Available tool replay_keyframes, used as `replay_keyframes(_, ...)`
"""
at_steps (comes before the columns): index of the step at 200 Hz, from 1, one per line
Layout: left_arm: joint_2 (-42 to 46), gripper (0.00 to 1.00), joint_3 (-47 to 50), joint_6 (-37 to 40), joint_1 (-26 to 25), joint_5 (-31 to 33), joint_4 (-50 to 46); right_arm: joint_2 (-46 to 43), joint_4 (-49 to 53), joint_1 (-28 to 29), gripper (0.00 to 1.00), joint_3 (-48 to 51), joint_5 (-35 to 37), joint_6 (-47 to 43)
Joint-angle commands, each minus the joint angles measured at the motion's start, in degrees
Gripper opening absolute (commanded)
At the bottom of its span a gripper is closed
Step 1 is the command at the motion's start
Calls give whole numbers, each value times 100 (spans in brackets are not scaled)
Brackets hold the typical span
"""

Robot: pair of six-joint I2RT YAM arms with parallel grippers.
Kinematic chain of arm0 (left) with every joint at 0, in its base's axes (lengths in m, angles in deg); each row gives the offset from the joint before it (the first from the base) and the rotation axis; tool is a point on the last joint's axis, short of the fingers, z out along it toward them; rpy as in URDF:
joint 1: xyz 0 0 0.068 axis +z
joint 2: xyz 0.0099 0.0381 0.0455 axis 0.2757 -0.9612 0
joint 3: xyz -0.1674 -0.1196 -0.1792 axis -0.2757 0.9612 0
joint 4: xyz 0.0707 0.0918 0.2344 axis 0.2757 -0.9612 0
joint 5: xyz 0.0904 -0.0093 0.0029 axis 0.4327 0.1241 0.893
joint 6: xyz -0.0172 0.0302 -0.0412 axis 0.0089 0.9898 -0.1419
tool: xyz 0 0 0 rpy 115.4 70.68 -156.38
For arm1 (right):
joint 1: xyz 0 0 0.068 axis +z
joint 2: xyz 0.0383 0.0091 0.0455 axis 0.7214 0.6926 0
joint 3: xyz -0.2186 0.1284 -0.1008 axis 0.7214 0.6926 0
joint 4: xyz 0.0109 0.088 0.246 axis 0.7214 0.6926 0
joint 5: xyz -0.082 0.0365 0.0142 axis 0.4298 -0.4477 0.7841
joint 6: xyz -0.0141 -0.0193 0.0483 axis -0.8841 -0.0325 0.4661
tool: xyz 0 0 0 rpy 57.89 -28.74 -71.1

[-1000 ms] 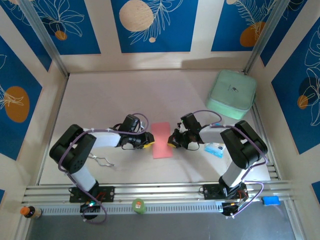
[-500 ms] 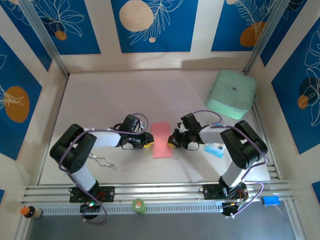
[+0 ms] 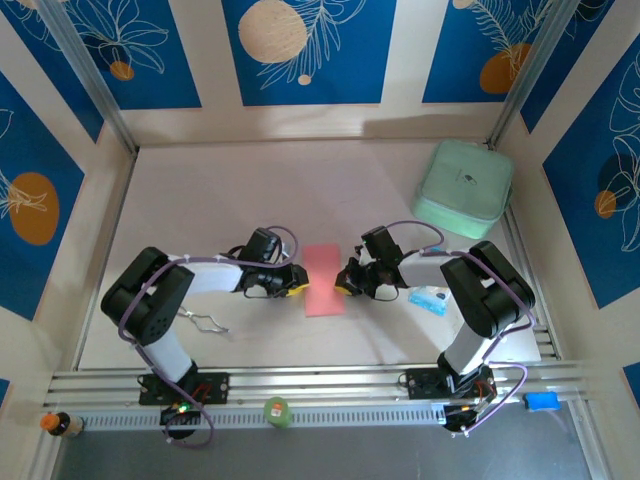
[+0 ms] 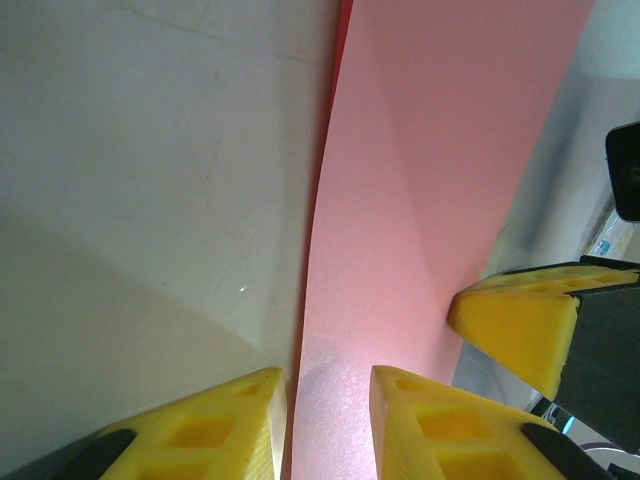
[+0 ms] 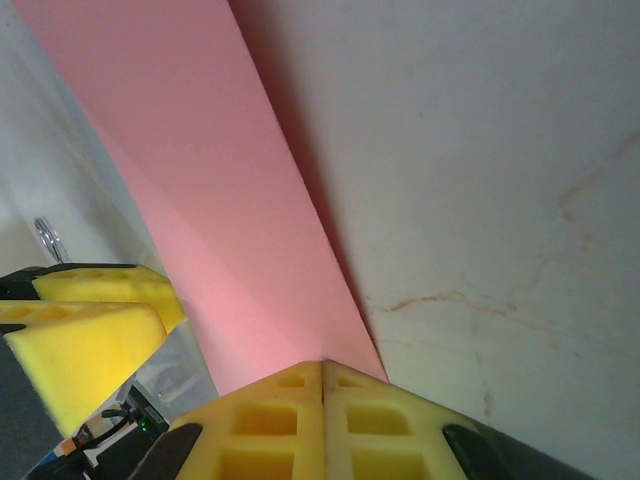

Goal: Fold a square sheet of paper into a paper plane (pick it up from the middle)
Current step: Third fold the triangle at the center of the table.

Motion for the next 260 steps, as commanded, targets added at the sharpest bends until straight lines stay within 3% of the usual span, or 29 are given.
replay_keyframes(1,-224,29,-127,66,-184,-188,-8,185,329,23,1,212,290,102)
replay_keyframes(187,-144,26,-119,99,-185,-156,-11,196,318,13,1,229,273,129)
replay_keyframes(260,201,35,-33,189,-186,246,-138,140,302,6,1,270,273,137)
